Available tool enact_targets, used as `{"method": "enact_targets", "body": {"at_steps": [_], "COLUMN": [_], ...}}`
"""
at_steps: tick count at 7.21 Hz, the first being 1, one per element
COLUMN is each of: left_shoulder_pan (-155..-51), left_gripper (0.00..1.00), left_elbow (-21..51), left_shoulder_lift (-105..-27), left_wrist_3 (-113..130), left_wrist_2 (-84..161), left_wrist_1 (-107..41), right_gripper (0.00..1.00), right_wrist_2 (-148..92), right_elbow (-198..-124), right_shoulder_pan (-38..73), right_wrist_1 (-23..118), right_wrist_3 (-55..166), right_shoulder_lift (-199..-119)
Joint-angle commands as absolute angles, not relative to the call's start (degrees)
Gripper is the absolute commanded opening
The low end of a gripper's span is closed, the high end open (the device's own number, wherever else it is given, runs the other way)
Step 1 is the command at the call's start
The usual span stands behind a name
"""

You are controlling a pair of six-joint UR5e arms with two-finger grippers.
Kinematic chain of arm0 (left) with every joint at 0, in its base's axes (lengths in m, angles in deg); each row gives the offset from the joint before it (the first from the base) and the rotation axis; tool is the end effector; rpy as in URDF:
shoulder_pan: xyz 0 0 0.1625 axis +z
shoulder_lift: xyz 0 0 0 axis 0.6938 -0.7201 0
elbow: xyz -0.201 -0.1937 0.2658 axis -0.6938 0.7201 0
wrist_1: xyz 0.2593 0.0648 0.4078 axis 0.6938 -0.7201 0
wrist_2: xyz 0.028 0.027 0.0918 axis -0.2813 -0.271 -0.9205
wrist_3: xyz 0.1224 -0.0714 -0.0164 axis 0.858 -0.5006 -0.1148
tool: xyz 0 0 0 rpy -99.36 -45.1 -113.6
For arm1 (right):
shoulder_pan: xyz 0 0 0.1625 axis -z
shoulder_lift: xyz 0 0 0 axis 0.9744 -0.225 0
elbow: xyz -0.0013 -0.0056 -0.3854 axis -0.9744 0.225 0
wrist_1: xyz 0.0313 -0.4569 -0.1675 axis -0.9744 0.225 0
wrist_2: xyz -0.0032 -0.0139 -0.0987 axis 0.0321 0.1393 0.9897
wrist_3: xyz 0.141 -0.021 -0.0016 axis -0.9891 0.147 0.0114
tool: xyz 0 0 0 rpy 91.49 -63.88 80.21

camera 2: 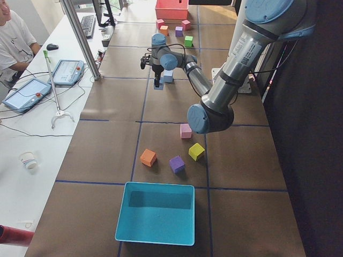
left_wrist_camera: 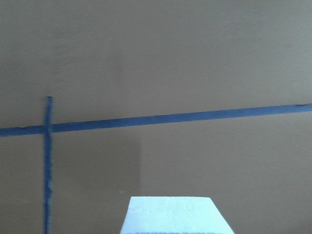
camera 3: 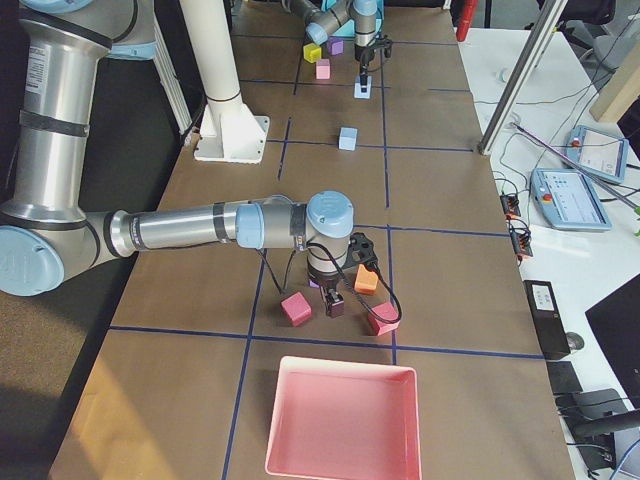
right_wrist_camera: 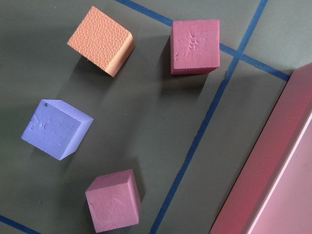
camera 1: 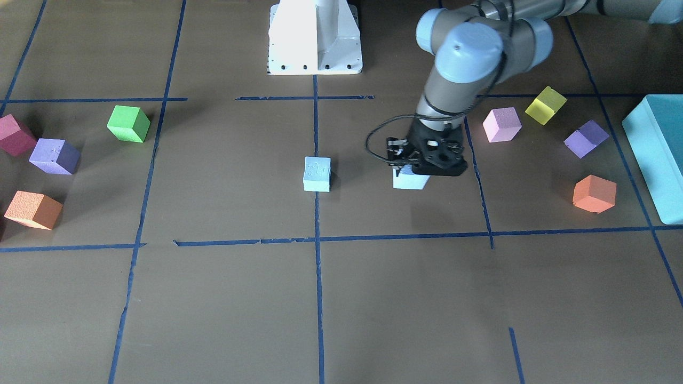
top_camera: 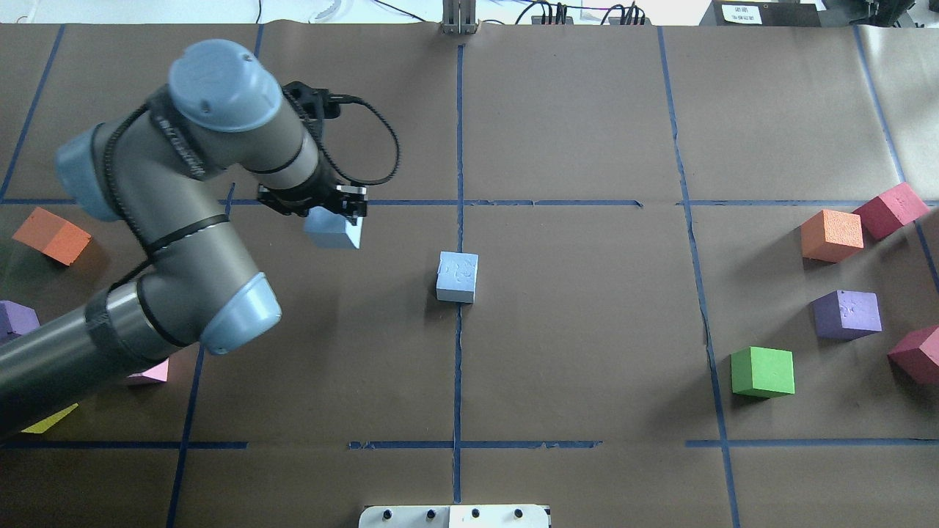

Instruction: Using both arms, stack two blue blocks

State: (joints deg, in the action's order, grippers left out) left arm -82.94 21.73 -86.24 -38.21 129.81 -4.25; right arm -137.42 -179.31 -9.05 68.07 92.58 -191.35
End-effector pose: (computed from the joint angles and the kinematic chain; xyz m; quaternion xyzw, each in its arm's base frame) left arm 0.5157 -0.5183 0.1343 0.0578 0.4144 -0.0084 0.9082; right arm 0.0029 -0.4860 0.5684 0.0660 -0.3593 -0.2023 0.9086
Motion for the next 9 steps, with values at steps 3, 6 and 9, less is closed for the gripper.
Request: {"method": "enact_targets", "body": {"at_steps": [3, 6, 9], "left_shoulder_pan": [-74.18, -72.94, -72.94], "left_gripper": [0.35, 0.38, 0.54], "left_elbow": [11.01, 9.7, 8.64], "left_shoulder_lift": [-99.4, -99.48, -99.57], "left_wrist_3": [-42.68, -42.42, -42.16], "left_wrist_2": [121.94, 121.16, 121.24], "left_wrist_1": [-2.74, -2.92, -2.92], "right_gripper": [0.99, 0.99, 0.99], "right_wrist_2": [-137.66, -137.66, -137.66], "right_elbow": [-178.8, -178.62, -178.53], "right_shoulder_pan": [-9.05, -9.05, -9.05], "right_wrist_1": [68.07, 68.07, 68.07], "right_wrist_3": [92.47, 92.47, 92.55], "right_shoulder_lift": [-191.37, -191.37, -191.37]}}
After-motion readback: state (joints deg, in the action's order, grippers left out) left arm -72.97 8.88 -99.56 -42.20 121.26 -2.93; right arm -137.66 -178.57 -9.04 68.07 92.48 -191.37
